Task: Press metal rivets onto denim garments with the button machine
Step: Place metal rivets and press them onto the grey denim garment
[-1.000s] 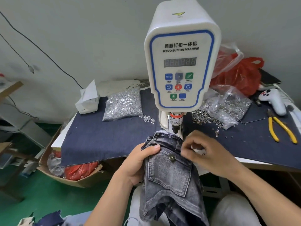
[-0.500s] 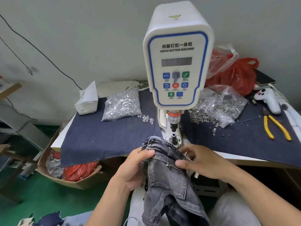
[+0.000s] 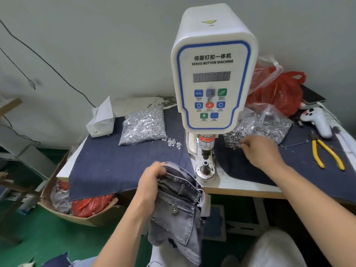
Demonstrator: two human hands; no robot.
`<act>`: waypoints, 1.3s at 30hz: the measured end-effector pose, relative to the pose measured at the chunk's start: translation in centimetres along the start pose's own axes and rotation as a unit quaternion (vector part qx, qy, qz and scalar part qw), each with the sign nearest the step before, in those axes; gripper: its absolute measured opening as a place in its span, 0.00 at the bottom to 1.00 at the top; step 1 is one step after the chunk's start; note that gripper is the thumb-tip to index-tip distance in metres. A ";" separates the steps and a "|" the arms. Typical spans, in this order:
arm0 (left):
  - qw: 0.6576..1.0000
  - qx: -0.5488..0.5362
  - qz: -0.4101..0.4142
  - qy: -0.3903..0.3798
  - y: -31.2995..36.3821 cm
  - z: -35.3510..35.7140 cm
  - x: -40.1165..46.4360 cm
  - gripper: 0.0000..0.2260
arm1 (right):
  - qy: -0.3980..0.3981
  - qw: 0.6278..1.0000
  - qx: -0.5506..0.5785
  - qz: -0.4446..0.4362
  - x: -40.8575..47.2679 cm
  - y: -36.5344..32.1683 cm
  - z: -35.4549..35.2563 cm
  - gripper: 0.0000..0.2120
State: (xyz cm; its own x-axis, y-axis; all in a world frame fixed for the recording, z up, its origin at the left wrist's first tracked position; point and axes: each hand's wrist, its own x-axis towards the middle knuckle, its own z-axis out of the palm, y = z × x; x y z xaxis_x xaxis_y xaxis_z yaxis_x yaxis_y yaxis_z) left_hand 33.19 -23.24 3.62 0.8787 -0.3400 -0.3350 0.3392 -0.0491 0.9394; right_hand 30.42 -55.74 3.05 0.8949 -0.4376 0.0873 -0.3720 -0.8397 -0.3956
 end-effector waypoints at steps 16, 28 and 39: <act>0.807 0.540 0.088 0.223 0.8 3.4 10.7 0.06 | 0.047 0.995 -0.079 -0.032 1.4 -0.3 2.5 0.06; 0.817 0.504 0.124 0.251 0.0 3.7 10.5 0.06 | 0.027 0.993 0.115 0.029 1.4 -0.5 2.6 0.10; 0.842 0.449 0.129 0.270 -0.5 3.2 10.5 0.02 | 0.005 0.995 0.087 0.038 1.3 -0.5 2.3 0.10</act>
State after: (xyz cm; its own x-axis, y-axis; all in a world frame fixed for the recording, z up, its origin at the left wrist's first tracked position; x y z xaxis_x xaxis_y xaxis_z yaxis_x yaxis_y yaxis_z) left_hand 41.14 -29.78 -0.15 0.9911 0.0176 0.1320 -0.0628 -0.8121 0.5801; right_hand 32.31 -55.12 1.31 0.8632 -0.5013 0.0598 -0.3889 -0.7357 -0.5545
